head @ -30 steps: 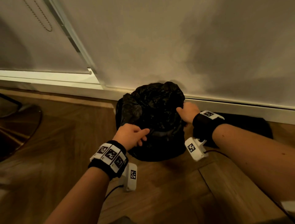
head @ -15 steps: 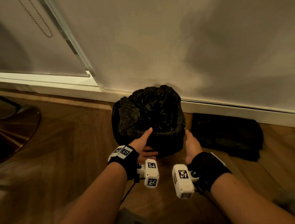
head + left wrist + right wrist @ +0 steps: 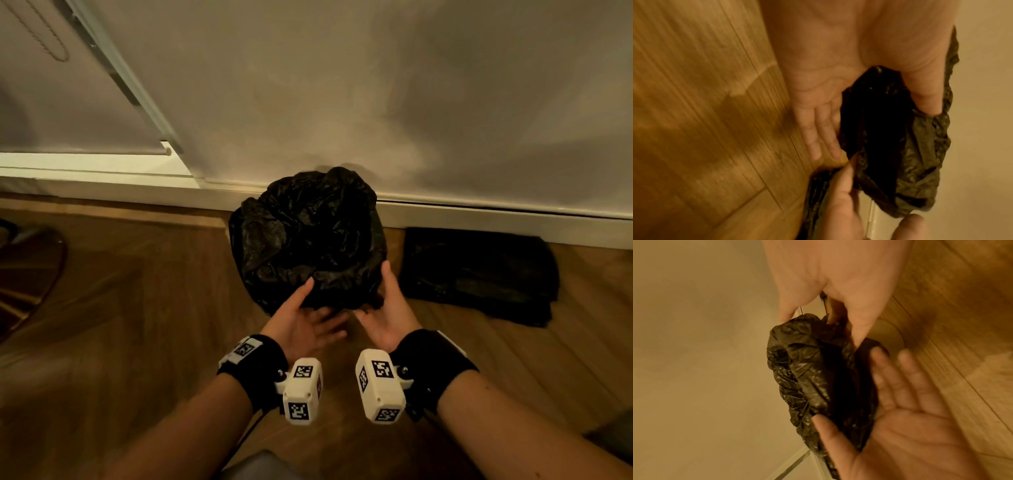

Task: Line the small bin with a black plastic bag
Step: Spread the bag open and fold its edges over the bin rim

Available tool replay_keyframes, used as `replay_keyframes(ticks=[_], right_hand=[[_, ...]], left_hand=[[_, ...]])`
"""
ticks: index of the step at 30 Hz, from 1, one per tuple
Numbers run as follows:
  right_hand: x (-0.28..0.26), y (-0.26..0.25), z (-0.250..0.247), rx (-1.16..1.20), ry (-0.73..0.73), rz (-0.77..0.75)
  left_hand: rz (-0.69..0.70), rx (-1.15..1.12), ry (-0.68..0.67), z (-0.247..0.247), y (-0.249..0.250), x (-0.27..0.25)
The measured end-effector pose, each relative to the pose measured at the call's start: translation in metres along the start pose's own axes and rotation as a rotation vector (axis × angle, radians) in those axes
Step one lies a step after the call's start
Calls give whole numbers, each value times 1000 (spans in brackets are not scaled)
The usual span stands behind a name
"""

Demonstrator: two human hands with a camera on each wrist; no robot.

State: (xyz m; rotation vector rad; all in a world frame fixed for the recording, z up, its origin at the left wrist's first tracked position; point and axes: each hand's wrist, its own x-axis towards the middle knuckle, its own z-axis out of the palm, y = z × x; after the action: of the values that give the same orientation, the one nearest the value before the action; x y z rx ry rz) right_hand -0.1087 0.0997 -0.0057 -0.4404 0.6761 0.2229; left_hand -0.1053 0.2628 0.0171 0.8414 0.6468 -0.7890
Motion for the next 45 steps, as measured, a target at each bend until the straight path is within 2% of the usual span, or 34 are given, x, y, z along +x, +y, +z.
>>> replay_keyframes(ticks=[2,10,15,19,21,24,26,28,31,36,40,43,45], right_hand=[[-3,3,2,-17,-26,9],[5,4,-4,103,-108,83],[16,-1,9,125,-104,109],[13,-5,20,79,-65,121],[11,-12,21,46,-20,121],[11,-15,19,28,45,153],[14,-13,17,2,54,169],[15,-10,17,-62,81,147],[15,-10,17,-12,95,94],[12,-16,9,13,110,89],[12,-13,14,-159,-101,80],[15,-13,15,-172,-76,48],[15,-15,17,-108,-135,119]], left_hand=[[29,-26,-34,1,1,1],[205,-116,-1,0,3,3],[238,-147,-3,3,5,7],[216,-93,40,3,5,12],[163,-85,47,3,4,11],[14,-46,1,4,0,6],[-16,4,-48,6,0,5],[46,-17,-64,8,2,7],[172,-100,-39,4,4,11],[225,-82,-7,6,2,9],[195,-89,16,5,1,12],[176,-67,3,3,0,12],[187,-44,8,2,1,10]])
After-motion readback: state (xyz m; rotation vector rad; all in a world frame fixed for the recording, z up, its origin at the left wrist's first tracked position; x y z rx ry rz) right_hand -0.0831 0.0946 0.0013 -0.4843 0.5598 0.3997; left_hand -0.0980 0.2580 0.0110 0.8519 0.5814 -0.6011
